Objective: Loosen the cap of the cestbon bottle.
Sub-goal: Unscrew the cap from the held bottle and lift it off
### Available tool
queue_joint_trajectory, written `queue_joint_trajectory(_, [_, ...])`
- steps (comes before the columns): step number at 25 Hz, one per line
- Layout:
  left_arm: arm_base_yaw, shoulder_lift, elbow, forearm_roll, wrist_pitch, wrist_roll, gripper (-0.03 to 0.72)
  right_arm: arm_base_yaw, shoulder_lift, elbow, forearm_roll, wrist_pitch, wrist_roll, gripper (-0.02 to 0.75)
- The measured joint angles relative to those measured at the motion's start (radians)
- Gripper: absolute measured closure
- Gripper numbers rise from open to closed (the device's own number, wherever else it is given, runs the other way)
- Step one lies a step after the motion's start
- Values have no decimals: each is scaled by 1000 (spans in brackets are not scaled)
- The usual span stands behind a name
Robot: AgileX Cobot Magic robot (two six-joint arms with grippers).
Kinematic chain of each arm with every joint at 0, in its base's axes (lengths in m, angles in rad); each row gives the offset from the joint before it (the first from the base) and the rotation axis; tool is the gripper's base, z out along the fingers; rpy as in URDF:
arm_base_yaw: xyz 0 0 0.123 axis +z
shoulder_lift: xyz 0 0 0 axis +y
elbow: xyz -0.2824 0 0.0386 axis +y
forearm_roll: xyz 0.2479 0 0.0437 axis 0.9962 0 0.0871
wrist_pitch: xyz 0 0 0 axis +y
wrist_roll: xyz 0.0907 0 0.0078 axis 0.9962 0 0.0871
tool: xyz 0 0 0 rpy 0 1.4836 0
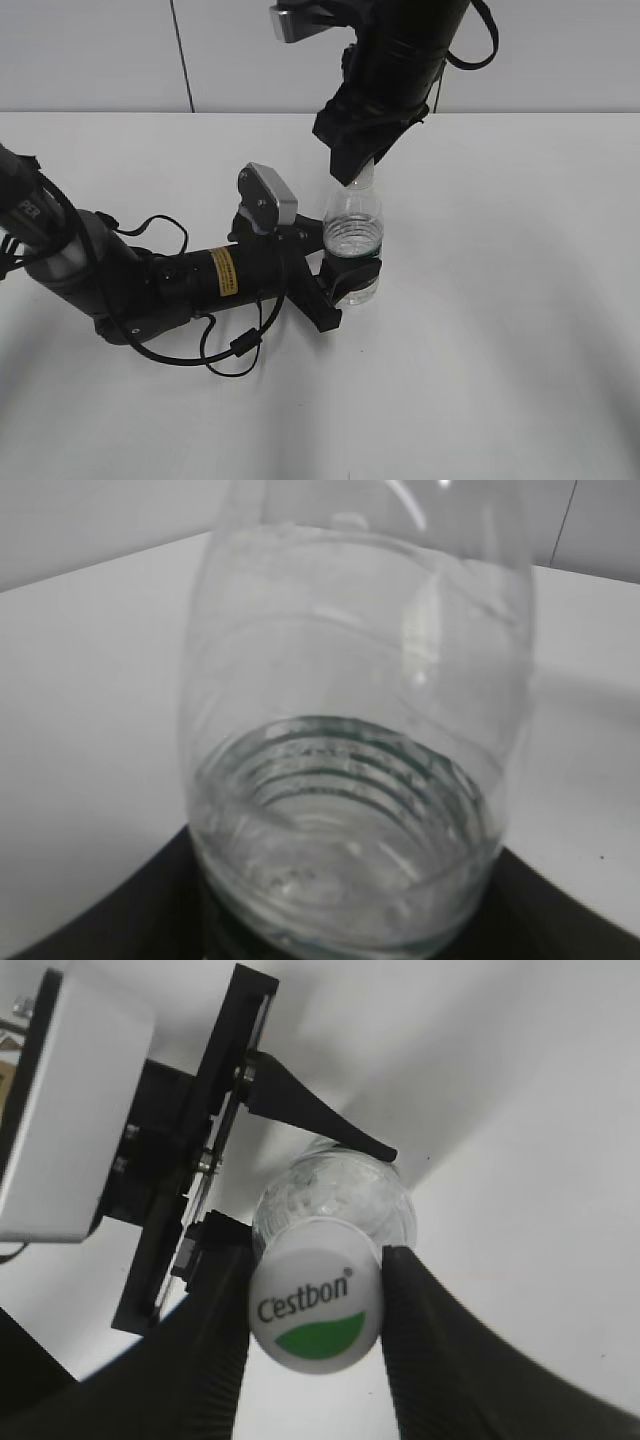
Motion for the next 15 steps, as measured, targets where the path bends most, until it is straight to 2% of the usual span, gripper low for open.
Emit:
queue_joint_trajectory(6, [0, 0, -1, 8, 0, 0, 288, 0, 3, 0, -5, 0, -293, 428])
queue_joint_trajectory(15, [0, 0, -3, 19, 3, 0, 289, 0, 3, 0, -14, 3, -889, 429])
